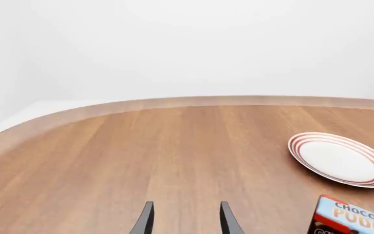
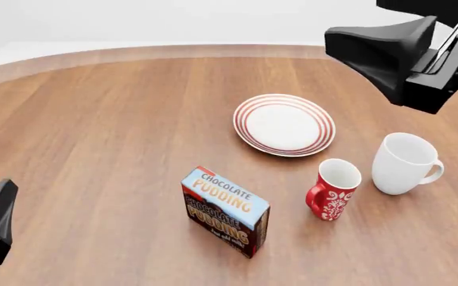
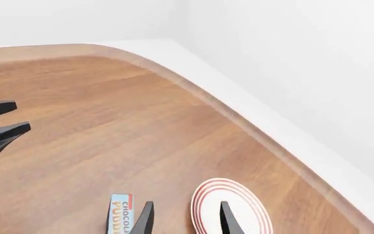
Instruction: Put the chocolate pudding to the right of the plate.
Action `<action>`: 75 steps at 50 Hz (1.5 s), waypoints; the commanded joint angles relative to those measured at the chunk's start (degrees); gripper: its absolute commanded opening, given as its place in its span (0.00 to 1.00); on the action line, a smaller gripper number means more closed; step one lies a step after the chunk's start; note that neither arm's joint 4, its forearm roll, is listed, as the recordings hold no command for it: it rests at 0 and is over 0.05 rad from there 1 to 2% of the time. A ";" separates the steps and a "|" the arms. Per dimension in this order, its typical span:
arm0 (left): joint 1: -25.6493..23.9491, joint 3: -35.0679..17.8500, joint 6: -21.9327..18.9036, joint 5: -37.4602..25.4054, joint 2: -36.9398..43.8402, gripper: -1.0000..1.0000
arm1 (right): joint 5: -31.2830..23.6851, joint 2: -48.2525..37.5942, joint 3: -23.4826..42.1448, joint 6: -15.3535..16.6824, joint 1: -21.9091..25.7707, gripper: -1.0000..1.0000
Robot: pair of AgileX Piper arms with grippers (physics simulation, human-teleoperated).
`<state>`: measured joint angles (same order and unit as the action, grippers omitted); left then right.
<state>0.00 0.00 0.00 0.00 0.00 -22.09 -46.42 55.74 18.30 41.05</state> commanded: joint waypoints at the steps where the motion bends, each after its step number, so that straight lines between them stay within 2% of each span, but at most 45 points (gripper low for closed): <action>1: 0.00 0.00 0.00 0.00 0.00 1.00 | -0.44 -4.33 0.26 -1.62 1.39 1.00; 9: 0.00 0.00 0.00 0.00 0.00 1.00 | 0.70 -6.60 -1.15 -2.03 2.17 1.00; 10: 0.00 0.00 0.00 0.00 0.00 1.00 | 1.03 -6.65 -1.66 -1.18 1.86 1.00; 18: 0.00 0.00 0.00 0.00 0.00 1.00 | 1.94 -8.91 -2.30 -2.78 1.82 1.00; 23: 0.00 0.00 0.00 0.00 0.00 1.00 | 4.43 -11.04 -4.04 -2.38 2.22 1.00; 30: 0.00 0.00 0.00 0.00 0.00 1.00 | 7.25 -13.51 -5.39 -3.76 2.48 1.00; 39: 0.00 0.00 0.00 0.00 0.00 1.00 | 13.84 -17.10 -9.84 -4.68 2.65 1.00; 75: 0.00 0.00 0.00 0.00 0.00 1.00 | 19.92 -25.15 -13.75 -7.11 6.16 1.00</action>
<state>0.00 0.00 0.00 0.00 0.00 -3.93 -69.56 43.01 11.85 46.43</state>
